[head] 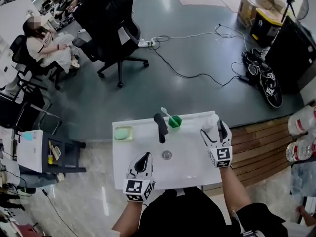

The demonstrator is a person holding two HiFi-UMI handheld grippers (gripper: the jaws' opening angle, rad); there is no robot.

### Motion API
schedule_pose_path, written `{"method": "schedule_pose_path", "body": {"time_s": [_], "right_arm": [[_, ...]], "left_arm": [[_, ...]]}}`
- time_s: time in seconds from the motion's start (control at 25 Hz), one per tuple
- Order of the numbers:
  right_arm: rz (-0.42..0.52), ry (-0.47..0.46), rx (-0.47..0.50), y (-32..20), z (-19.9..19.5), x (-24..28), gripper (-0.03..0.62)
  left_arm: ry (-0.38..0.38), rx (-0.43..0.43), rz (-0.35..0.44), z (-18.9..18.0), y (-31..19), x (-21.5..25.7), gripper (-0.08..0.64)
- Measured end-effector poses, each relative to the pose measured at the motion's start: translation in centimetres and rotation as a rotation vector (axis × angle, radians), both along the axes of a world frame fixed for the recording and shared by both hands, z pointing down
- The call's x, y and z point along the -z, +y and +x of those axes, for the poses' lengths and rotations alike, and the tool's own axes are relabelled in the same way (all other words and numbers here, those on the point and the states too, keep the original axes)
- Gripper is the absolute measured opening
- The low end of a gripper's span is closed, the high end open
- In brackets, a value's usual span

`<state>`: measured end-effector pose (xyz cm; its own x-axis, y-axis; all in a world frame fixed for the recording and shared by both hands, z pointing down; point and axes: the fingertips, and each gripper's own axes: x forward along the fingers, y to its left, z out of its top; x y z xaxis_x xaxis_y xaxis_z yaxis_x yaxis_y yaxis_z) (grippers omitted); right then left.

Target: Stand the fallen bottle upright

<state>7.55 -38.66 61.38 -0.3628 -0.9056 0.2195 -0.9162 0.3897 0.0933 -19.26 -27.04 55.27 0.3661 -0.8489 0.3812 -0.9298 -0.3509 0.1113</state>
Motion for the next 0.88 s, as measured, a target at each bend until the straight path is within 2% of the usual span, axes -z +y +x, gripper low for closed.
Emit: {"method": "schedule_pose_path", "body": {"time_s": [0.16, 0.36, 0.56, 0.88], "right_arm": [[0.016, 0.024, 0.023, 2.4, -0.7, 2.5, 0.368], [0.012, -0.018, 0.033, 4.3, -1.3, 5.2, 0.270], [0.120, -0.013, 0.083, 5.6, -2.3, 9.1, 0.188], [0.217, -0.049, 0.030, 7.4, -2.6, 13.4, 0.025]], "left_arm": [[0.010, 0.006, 0.005, -0.1, -0.6, -0.1, 0.018], [0.017, -0.022, 0.013, 0.7, -1.0, 0.1, 0.018], [0.021, -0.046, 0.024, 1.5, -1.2, 0.9, 0.019], [0.028, -0.064, 0.047, 2.1, -1.3, 1.7, 0.018]]}}
